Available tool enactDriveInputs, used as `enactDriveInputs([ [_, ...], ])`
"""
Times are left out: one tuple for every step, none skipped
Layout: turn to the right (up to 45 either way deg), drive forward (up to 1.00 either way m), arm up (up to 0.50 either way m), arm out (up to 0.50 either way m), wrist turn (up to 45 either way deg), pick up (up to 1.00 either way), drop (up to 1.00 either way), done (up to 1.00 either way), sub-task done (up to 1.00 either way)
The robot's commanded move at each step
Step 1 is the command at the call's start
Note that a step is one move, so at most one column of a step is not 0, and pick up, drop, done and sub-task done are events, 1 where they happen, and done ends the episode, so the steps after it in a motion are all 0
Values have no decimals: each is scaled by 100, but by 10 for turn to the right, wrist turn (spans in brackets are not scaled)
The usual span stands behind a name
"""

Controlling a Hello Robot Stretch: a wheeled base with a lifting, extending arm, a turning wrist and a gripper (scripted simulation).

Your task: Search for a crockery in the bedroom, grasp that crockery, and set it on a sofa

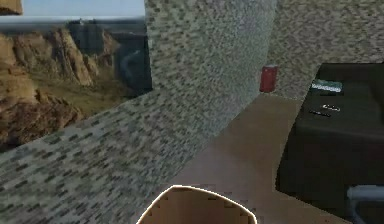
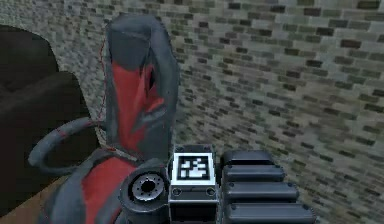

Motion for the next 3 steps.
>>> enactDriveInputs([
  [60, 0, 0, 0, 0, 0, 0, 0, 0],
  [0, 70, 0, 0, 0, 0, 0, 0, 0],
  [270, 0, 0, 0, 0, 0, 0, 0, 0],
])
